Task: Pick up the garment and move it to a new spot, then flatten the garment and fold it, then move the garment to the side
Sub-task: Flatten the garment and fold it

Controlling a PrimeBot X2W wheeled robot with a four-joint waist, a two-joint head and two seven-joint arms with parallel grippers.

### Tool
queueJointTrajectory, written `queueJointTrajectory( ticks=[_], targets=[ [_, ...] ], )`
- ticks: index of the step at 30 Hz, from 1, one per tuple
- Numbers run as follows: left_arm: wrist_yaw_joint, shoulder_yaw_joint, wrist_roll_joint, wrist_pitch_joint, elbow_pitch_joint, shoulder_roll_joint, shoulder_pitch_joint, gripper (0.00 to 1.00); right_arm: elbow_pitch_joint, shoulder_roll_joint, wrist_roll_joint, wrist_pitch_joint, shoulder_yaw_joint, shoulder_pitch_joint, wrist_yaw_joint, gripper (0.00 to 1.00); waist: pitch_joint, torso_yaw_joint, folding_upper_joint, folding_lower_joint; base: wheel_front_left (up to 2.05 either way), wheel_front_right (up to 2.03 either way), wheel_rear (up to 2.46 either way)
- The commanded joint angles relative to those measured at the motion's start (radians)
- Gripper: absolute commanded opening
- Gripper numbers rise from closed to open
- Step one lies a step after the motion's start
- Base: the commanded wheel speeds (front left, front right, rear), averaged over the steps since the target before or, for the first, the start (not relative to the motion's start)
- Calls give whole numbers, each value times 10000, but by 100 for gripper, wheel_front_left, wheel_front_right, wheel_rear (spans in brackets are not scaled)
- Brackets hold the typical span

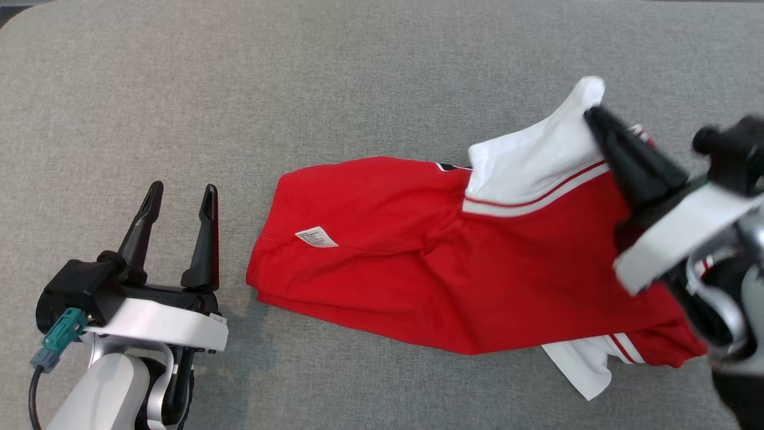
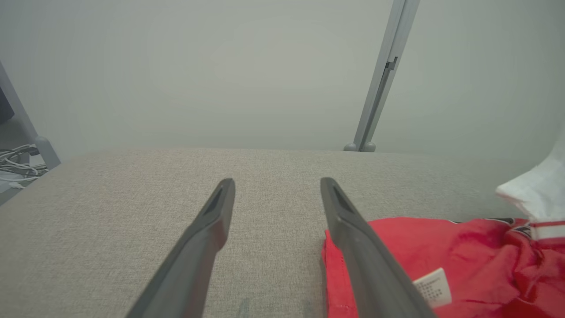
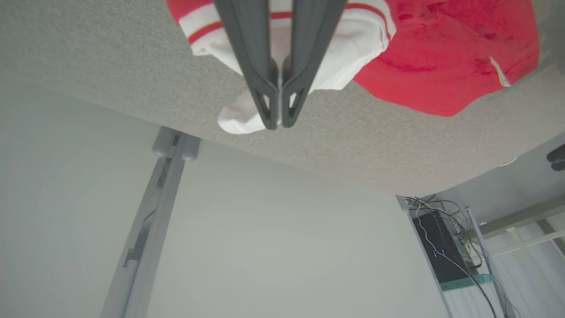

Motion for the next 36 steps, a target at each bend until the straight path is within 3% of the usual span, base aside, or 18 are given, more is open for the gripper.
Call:
queueJointTrajectory(
  ticks=[1,10,17,18,19,20,28,36],
  targets=[
    [50,40,31,-48,-1,27,-32,100,-46,34,-30,42,5,375,3,0,-15,-23,0,0,0,0,0],
    [164,40,-13,21,-136,128,183,100,-527,1101,-388,311,-1137,4001,4,0,-125,-270,0,0,0,0,0],
    [254,17,-28,113,-240,193,216,100,458,1650,-275,-514,-1423,4539,3,0,-230,-374,0,0,0,0,0],
    [265,10,-30,132,-256,205,234,100,591,1731,-202,-718,-1408,4415,3,30,-258,-378,0,0,0,0,0],
    [272,5,-34,158,-270,226,255,100,732,1697,-250,-882,-1383,4341,4,82,-284,-377,0,0,0,0,0],
    [275,-3,-35,177,-273,244,281,100,842,1728,-238,-1054,-1387,4302,3,100,-320,-371,0,0,0,0,0],
    [431,-3,-88,253,-338,317,565,100,756,1846,-426,-2039,-1656,4123,4,100,-779,-434,0,0,0,0,0],
    [605,5,-146,338,-532,348,855,100,-160,2097,-986,-2940,-2736,3810,3,100,-1316,-522,0,0,0,0,0]
  ],
)
